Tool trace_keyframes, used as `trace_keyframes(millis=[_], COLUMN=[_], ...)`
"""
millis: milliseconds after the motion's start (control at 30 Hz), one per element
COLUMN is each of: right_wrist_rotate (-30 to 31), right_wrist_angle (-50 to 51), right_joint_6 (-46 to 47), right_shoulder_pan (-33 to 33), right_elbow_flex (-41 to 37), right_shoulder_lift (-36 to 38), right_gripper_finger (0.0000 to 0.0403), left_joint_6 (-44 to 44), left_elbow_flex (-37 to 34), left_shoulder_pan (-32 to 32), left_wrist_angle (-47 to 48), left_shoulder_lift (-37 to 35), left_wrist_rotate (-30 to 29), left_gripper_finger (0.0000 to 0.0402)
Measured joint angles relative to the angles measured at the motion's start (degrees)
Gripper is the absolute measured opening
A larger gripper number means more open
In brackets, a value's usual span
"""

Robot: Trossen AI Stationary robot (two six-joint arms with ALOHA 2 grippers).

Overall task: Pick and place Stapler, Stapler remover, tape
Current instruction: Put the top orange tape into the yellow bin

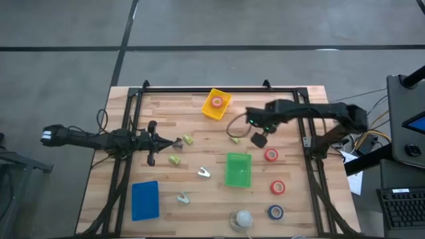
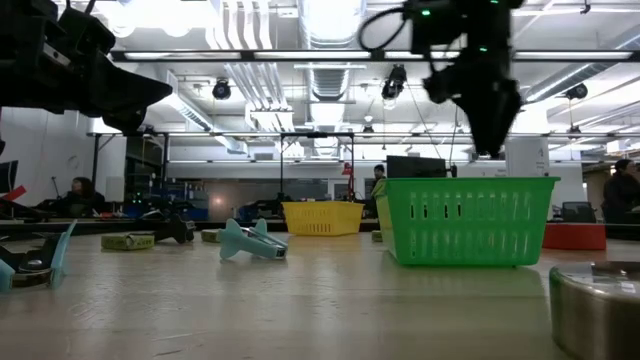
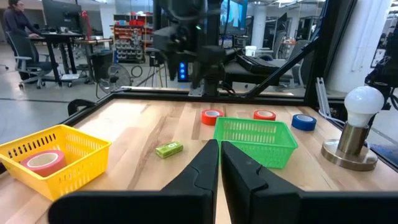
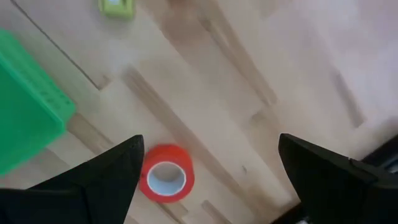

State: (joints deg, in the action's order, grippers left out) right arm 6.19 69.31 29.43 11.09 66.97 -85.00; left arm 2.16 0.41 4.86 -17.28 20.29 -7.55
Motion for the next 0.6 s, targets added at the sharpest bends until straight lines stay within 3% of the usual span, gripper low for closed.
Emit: trace_keyframes(millis=[233, 600], right_wrist_rotate=[-0.7, -0.5], right_wrist_angle=[-7.1, -12.2], right_joint_6=[7.2, 16.6], right_shoulder_pan=[-4.9, -9.4], right_elbow_flex=[-12.8, -23.5], right_shoulder_lift=[8.0, 7.9], right_gripper_finger=[0.0368, 0.0368], left_joint_6=[0.0, 0.0], left_elbow_flex=[0.0, 0.0], left_shoulder_pan=[0.0, 0.0], left_wrist_angle=[0.4, 0.4], left_shoulder_lift=[0.0, 0.0], left_wrist_rotate=[0.0, 0.0], left_gripper_finger=[0.0023, 0.0023])
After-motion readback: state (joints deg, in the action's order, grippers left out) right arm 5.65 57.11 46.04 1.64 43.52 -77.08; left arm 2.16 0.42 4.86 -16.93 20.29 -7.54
